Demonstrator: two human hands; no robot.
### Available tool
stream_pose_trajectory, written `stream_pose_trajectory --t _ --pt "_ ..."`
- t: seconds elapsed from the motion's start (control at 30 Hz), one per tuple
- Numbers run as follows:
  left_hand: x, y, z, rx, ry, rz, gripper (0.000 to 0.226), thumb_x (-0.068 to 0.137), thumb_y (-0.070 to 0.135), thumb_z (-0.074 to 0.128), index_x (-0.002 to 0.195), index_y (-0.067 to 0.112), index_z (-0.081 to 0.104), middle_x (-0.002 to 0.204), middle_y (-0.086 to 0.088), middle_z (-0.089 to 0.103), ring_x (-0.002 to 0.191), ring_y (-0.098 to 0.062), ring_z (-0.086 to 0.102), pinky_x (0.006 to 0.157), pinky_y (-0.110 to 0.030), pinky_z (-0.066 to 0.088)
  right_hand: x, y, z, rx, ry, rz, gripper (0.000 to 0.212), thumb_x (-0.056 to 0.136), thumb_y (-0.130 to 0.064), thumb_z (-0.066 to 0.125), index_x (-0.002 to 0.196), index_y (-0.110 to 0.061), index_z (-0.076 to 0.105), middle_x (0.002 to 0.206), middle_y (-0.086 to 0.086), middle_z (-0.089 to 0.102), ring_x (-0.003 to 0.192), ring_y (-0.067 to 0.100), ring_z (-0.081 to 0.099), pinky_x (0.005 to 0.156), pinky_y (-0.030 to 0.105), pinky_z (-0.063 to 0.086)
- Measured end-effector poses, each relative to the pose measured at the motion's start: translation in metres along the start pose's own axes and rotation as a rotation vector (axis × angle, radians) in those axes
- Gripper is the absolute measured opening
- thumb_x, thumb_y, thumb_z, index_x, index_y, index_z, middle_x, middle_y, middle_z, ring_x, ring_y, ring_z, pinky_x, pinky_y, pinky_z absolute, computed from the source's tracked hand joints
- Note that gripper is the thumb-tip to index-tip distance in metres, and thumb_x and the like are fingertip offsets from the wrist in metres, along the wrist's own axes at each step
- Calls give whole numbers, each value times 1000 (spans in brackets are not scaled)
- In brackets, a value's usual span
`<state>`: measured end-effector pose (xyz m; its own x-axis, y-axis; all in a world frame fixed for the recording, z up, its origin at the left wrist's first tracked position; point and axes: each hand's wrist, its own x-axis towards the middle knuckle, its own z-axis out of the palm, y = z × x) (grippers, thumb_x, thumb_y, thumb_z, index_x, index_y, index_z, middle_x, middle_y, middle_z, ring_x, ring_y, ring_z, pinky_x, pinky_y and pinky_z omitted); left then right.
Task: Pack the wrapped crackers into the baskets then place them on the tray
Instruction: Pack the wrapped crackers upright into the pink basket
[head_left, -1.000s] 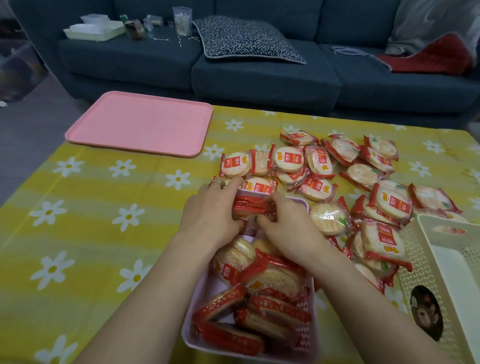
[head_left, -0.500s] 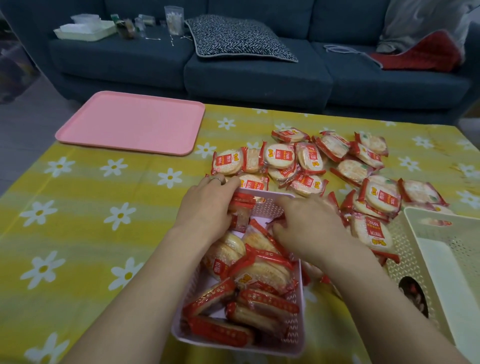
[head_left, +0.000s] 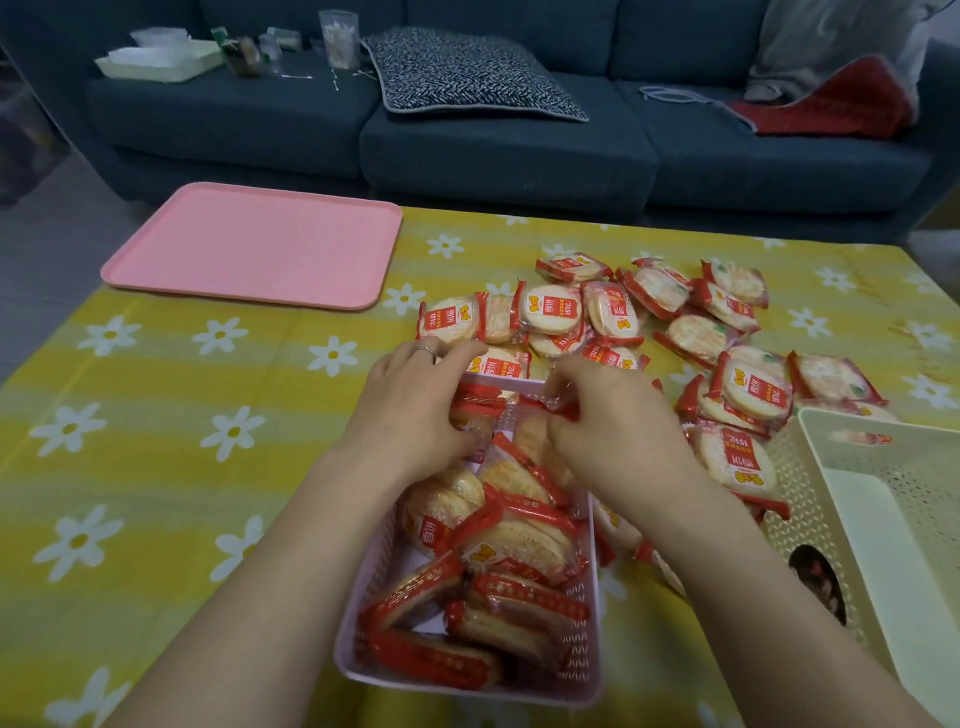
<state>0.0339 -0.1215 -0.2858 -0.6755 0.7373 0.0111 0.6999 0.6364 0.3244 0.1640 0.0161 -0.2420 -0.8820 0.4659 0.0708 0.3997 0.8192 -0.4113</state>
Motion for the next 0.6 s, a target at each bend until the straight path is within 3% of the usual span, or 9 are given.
stream_pose_trajectory --t 0.1,0.2,0.3,0.4,0.5,0.6 --pt "-2 10 -11 -186 52 41 83 69 40 75 143 41 40 137 4 46 130 -21 38 111 -40 33 2 1 -16 142 88 28 16 83 -15 64 99 -20 62 86 -4 65 79 18 61 70 39 54" --pt "-4 25 -23 -456 139 67 55 69 40 71 119 33 51 120 10 51 118 -17 45 101 -43 44 5 3 -30 297 195 46 20 85 -12 67 101 -23 62 81 -7 60 70 8 55 57 20 44" --pt "-8 39 -33 -732 78 124 41 73 51 74 102 30 55 106 14 57 107 -12 57 91 -39 52 6 0 -38 578 289 127 32 82 -11 69 109 -25 61 92 -6 62 72 2 56 58 22 49" --pt "-10 46 -34 -785 -18 178 37 77 40 83 99 24 57 96 11 64 87 -9 63 79 -36 53 5 -7 -36 825 286 207 31 83 -13 70 111 -24 62 100 -3 66 78 7 66 62 25 58" --pt "-6 44 -29 -777 44 142 22 83 19 76 93 24 57 87 15 63 73 -11 62 71 -43 54 5 -11 -32 989 202 243 20 90 -22 67 110 -24 63 102 1 68 81 11 69 66 25 58" --pt "-2 34 -26 -826 68 54 19 79 29 71 91 24 57 90 10 65 81 -24 66 82 -52 54 6 -6 -29 913 234 249 17 94 -24 62 111 -28 63 106 -4 67 90 9 67 70 23 56"
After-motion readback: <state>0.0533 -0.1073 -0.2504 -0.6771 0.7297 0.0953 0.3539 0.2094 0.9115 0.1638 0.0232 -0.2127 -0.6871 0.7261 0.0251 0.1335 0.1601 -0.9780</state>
